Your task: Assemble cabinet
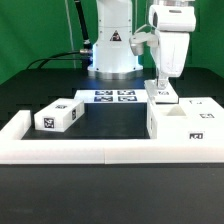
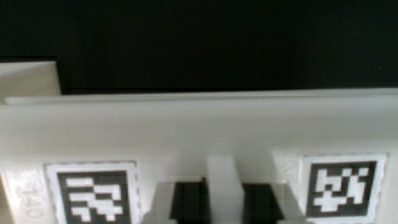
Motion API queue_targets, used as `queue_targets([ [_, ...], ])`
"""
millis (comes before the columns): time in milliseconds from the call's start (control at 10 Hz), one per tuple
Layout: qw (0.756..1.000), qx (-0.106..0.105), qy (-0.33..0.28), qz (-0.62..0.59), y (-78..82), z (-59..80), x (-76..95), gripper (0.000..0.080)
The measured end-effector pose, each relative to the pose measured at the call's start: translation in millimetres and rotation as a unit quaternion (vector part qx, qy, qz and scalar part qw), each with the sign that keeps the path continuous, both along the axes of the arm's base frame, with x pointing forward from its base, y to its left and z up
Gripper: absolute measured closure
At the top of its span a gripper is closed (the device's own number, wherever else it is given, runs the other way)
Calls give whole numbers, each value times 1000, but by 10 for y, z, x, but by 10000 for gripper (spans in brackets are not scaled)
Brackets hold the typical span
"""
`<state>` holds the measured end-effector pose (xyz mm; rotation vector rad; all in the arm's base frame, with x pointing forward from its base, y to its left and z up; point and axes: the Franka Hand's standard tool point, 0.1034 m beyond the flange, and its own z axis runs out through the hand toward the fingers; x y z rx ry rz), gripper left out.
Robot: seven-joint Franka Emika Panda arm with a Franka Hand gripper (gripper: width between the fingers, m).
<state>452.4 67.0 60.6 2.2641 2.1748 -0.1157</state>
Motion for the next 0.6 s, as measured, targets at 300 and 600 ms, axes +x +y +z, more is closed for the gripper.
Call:
queue_targets([
  [300,1000,1,-3,0,-6,5,56,729],
  [600,1000,1,0,-2,-4,-22,127,729],
])
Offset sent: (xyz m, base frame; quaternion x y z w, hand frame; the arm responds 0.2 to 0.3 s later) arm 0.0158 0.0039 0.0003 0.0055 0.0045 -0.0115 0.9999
